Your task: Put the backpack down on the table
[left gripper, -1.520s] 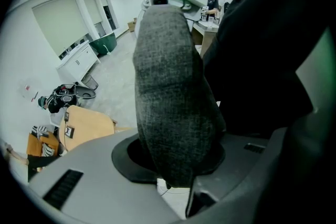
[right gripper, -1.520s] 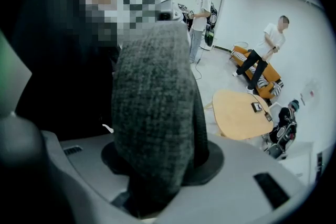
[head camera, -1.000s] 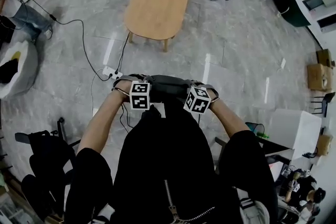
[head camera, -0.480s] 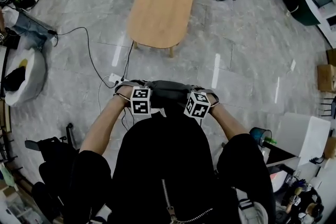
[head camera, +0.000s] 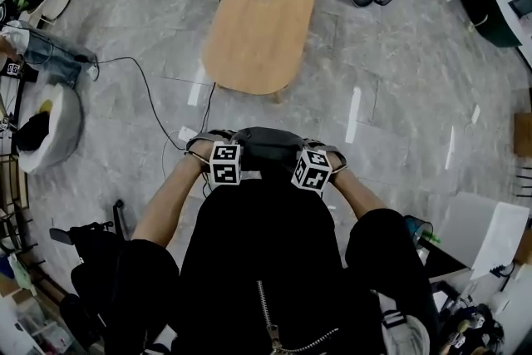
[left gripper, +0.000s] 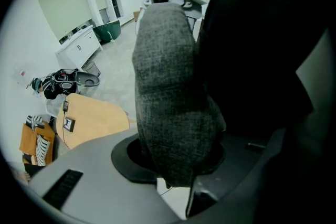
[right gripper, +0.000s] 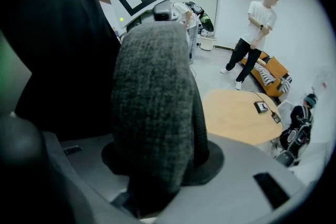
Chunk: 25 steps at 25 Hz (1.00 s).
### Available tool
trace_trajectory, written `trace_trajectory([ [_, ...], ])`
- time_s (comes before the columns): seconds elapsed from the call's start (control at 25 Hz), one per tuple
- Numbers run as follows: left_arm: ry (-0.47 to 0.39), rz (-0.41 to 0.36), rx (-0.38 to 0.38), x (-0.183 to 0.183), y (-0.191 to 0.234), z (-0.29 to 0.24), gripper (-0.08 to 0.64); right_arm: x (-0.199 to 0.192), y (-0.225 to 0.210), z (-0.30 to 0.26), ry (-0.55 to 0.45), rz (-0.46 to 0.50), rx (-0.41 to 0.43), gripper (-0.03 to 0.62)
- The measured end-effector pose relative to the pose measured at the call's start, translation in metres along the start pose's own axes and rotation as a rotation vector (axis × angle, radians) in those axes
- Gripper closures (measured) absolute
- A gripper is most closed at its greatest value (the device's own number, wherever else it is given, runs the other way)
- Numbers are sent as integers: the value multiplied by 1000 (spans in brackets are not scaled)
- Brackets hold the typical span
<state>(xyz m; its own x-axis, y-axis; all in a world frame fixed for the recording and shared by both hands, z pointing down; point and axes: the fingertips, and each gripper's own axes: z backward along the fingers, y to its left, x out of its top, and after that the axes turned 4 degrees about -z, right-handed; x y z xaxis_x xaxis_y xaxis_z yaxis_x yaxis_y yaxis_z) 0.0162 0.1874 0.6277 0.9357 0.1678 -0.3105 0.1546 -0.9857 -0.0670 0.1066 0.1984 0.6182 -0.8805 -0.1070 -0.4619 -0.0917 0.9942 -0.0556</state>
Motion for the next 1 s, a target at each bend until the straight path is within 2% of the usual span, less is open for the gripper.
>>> trace_trajectory([
  [0.32, 11, 20, -13, 10, 52, 0, 437, -7, -54, 15, -8, 27, 21, 411],
  [0.56, 15, -6, -27, 18, 88, 9, 437, -6, -85, 31, -20, 3, 12, 411],
  [1.0, -37, -56, -54, -3, 168, 26, 439, 23, -161, 41, 20, -41, 2, 411],
])
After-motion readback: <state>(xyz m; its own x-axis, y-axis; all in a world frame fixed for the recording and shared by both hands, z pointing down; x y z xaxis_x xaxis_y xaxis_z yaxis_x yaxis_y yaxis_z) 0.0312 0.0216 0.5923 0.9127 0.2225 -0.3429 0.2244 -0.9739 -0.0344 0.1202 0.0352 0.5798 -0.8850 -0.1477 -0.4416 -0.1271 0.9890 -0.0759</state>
